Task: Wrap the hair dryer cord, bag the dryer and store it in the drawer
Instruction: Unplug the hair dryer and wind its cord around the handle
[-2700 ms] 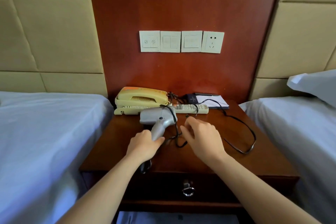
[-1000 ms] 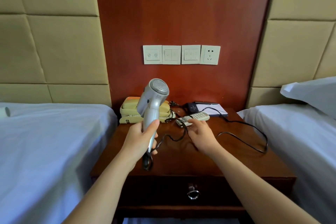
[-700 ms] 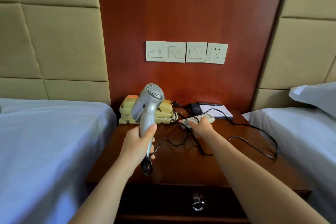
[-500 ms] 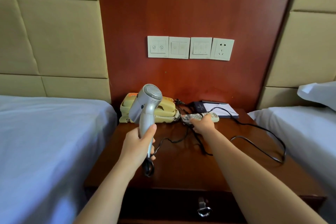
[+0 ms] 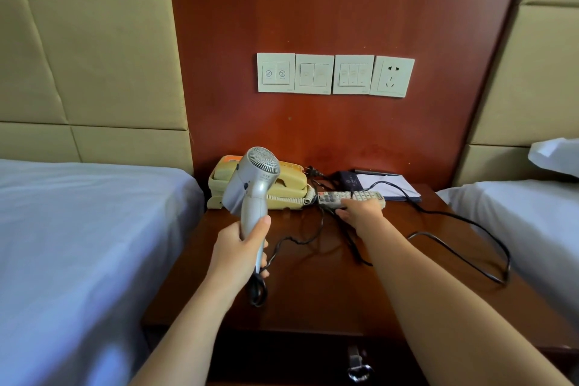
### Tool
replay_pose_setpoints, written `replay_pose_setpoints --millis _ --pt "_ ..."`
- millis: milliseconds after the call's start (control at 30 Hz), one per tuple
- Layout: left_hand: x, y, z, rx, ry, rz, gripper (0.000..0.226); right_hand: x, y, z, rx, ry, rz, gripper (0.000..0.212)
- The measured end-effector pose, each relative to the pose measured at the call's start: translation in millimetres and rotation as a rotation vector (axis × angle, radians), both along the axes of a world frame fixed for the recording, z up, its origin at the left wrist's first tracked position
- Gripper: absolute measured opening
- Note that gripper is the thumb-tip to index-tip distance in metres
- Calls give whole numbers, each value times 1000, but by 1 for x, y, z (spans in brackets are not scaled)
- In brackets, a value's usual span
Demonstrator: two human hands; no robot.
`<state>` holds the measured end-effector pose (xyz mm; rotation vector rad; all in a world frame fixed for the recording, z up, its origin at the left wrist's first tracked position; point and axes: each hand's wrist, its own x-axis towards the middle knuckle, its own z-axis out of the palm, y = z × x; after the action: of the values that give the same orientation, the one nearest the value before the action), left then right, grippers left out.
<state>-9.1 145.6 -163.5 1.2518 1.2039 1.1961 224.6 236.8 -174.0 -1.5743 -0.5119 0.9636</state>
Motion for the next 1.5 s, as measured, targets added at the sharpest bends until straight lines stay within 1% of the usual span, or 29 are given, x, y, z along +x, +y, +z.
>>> replay_pose_setpoints --millis 33,100,133,167,233,300,333,433,467,567,667,800,933,1000,1033,1067,1100,1133,1167,1200,1233,1267,1300,1333,1367,1433,1500 --pt "1 0 1 -2 -6 1 30 -2 -1 3 -13 60 12 21" --pt "2 0 2 -3 -12 -2 29 -4 -2 7 -47 78 44 5" --pt "3 -1 2 -1 -10 -5 29 -4 -2 9 -37 67 54 8" --pt "3 0 2 2 -4 -9 29 -6 -4 11 -16 70 66 17" --pt "4 -1 2 11 11 -16 29 -7 -8 17 101 115 85 25" --pt "5 -1 1 21 27 -18 28 -7 -15 22 227 96 125 30" --pt "5 -1 2 25 33 -18 28 -7 -19 27 273 22 143 32" --pt "8 -4 5 39 32 -20 27 -4 -32 43 392 -304 164 34" --pt "9 -6 6 46 32 -21 28 -3 -38 49 433 -373 164 34" --pt "12 -12 12 64 31 -23 30 3 -62 67 532 -447 119 32" --pt "14 -20 20 82 26 -29 31 12 -93 77 595 -437 84 31" --pt "20 -34 27 119 22 -44 29 25 -136 73 579 -371 41 31" --pt "31 -50 31 116 25 -90 27 39 -167 54 459 -157 73 13" --pt "37 -57 30 110 45 -125 25 45 -178 45 393 -58 79 21" --pt "40 -60 28 106 55 -148 24 46 -182 40 361 -36 76 21" --pt "42 -62 26 105 64 -174 23 47 -186 37 325 -34 75 20" --pt "45 -64 24 103 79 -199 22 48 -187 35 283 -56 76 24" --pt "48 -67 23 97 96 -223 22 48 -187 34 239 -118 71 31" --pt "52 -70 22 88 102 -248 22 48 -187 33 201 -241 67 37" --pt "57 -72 21 78 86 -274 22 45 -187 32 173 -414 71 40" --pt "62 -73 21 69 48 -298 21 41 -187 33 172 -630 77 42" --pt "68 -75 21 62 0 -317 21 35 -189 34 198 -857 88 43" --pt "73 -76 22 58 -44 -329 21 28 -191 35 266 -1040 125 41" --pt "78 -78 23 56 -81 -337 22 19 -194 37 345 -1133 204 37" --pt "84 -79 25 54 -119 -341 22 9 -199 41 395 -1131 328 32" --pt "91 -83 28 43 -192 -347 19 -2 -203 40 387 -1057 577 27" --pt "95 -86 31 48 -223 -361 17 -4 -202 37 356 -1029 663 32"
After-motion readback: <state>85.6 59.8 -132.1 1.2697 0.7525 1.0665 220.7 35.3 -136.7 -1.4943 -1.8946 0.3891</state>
